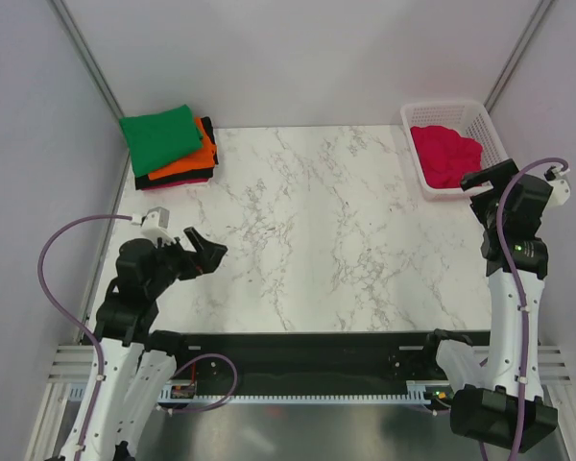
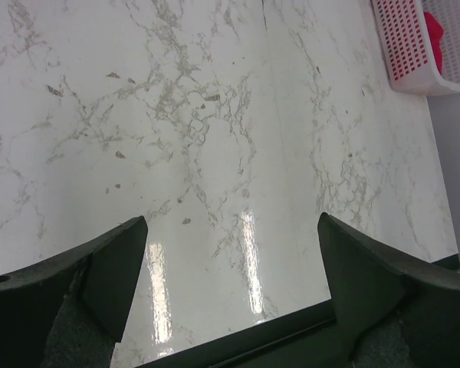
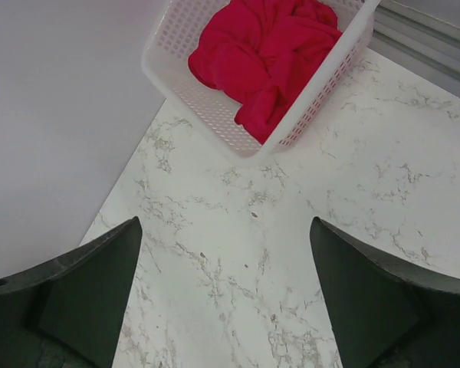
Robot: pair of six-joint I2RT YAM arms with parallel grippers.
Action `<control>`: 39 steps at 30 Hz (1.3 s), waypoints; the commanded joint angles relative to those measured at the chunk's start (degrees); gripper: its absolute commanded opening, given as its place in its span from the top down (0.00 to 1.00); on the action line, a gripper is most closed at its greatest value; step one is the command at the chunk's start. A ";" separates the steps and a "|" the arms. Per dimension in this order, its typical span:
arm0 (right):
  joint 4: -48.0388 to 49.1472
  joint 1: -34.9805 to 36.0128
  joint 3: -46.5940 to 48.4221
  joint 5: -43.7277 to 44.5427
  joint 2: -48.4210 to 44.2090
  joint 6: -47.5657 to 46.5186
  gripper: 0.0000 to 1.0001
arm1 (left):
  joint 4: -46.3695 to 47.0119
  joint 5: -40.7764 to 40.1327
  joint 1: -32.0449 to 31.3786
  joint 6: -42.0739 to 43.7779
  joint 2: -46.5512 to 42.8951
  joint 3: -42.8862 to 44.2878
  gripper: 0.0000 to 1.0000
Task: Fold and stack the t-shirts
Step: Grab the tshirt from the pile
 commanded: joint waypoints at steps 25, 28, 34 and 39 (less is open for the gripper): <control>-3.05 -0.10 38.24 -10.65 55.42 -12.65 0.02 | -8.57 -8.57 -1.18 2.76 6.07 10.45 0.12; -2.87 0.25 43.68 -10.21 63.51 -10.80 0.02 | -7.16 -10.06 -1.27 2.84 7.03 9.04 0.12; -2.60 4.99 54.67 -2.74 77.22 -13.43 0.02 | -7.25 -9.63 -1.27 3.02 9.49 9.31 0.12; -4.54 6.93 62.85 2.62 84.37 -15.19 0.05 | -7.07 -10.25 -1.27 2.85 8.00 8.96 0.12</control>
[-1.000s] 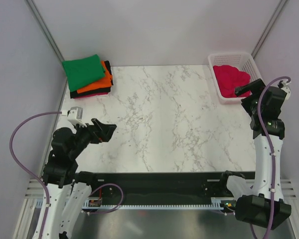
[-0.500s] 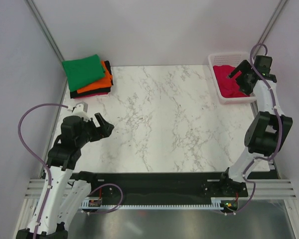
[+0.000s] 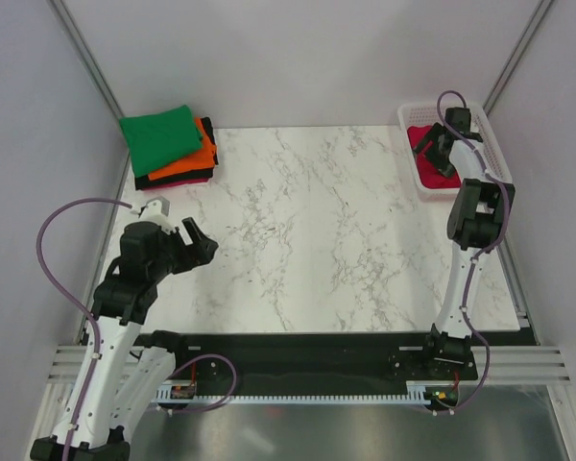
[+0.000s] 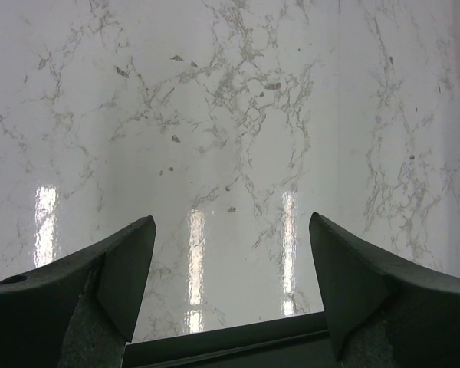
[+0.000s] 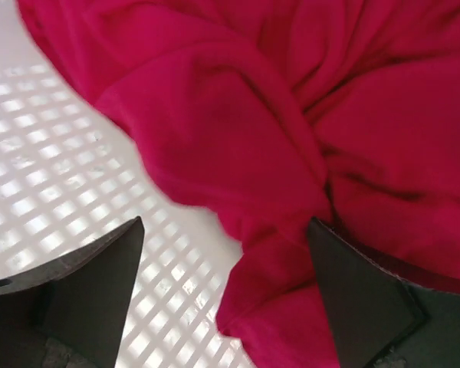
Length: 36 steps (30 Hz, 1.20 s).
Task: Fold and stack the t-shirts
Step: Grab the tshirt from the pile, then move the tshirt to the center of the board
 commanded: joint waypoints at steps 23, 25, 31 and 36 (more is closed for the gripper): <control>-3.17 12.09 18.20 -5.02 -17.36 -10.99 1.00 | 0.82 -1.22 -0.24 -0.06 -1.64 0.56 0.16; -3.09 17.10 20.40 -8.64 -23.33 -12.32 1.00 | 0.82 -1.31 -0.24 -0.06 -1.55 0.47 0.16; 6.39 24.85 7.63 -19.19 -41.00 -6.99 1.00 | 0.82 -1.83 -0.24 -0.24 -1.99 0.38 0.16; 9.85 24.85 -12.52 -17.55 -49.62 -4.50 1.00 | 0.65 -2.36 -0.24 -0.33 -2.17 0.30 0.16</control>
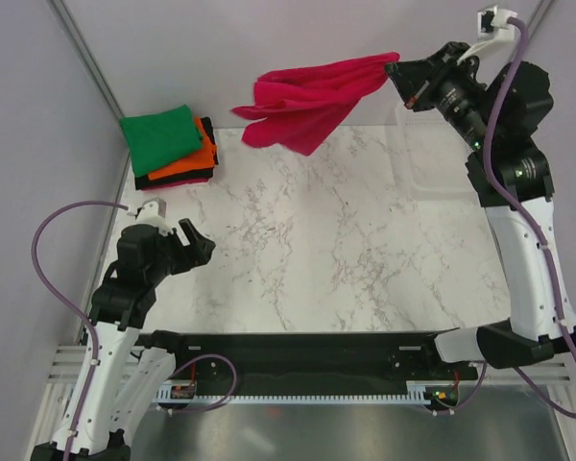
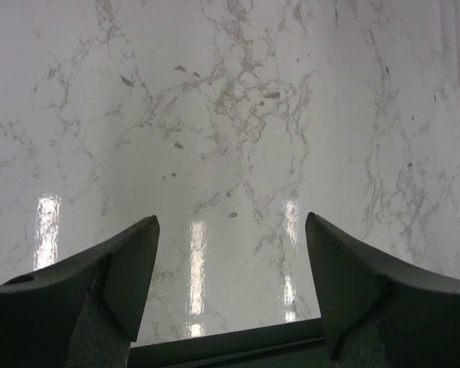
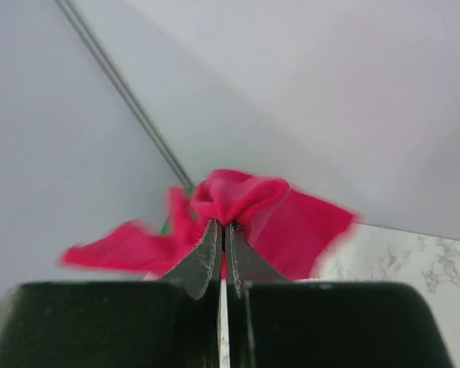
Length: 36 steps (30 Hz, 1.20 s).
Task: Fold and stack the t-shirts
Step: Move the tshirt to the center of the board, then flatten the tshirt out
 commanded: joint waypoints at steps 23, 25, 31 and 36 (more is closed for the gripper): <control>-7.04 1.16 -63.00 7.78 -11.92 8.34 0.05 | 0.65 -3.29 -0.24 -0.76 -0.58 0.03 0.14; -5.64 4.76 -66.68 6.90 -11.31 8.87 0.07 | 0.65 -3.29 -0.24 -0.76 0.13 0.12 0.14; 0.96 17.94 -71.62 7.07 -4.90 12.20 0.11 | 0.30 -3.20 -0.24 -0.94 0.66 0.21 0.15; 5.44 27.96 -71.97 10.05 0.82 16.68 0.12 | 0.21 -4.87 -0.24 -1.20 0.48 0.03 0.16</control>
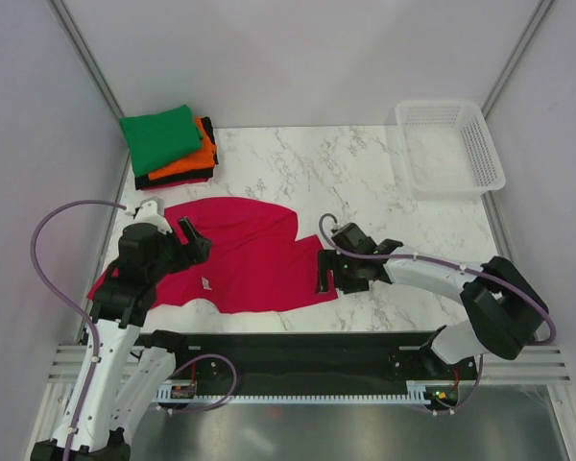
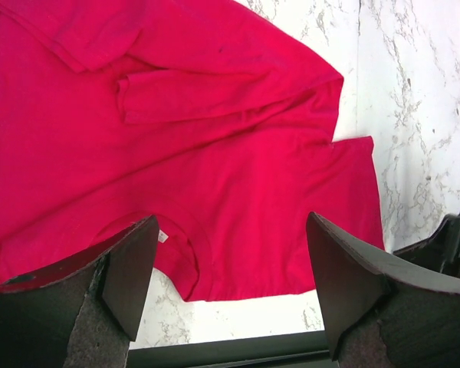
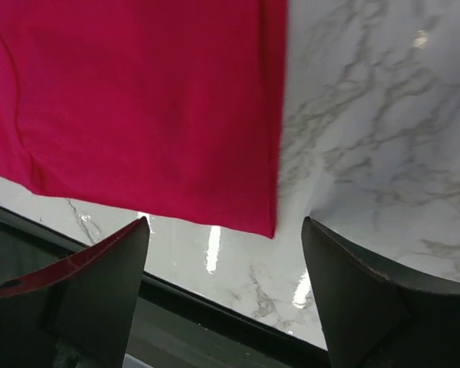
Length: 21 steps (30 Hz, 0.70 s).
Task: Fold and stack the t-shirts
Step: Flatten the tshirt out
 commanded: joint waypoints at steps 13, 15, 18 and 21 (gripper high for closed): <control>6.49 2.85 -0.71 10.68 10.62 1.48 0.96 | 0.14 -1.88 -0.24 -1.25 0.20 0.14 0.16; 2.17 -2.92 1.91 14.04 9.57 -0.99 1.00 | 0.05 -1.88 -0.24 -1.25 0.20 0.23 0.16; -3.90 -12.50 7.70 19.31 6.23 -6.08 1.00 | 0.05 -2.05 -0.24 -1.34 0.11 0.23 0.16; -12.68 -17.28 22.07 28.44 8.59 -13.17 0.99 | 0.05 -2.14 -0.24 -1.25 0.11 0.06 0.16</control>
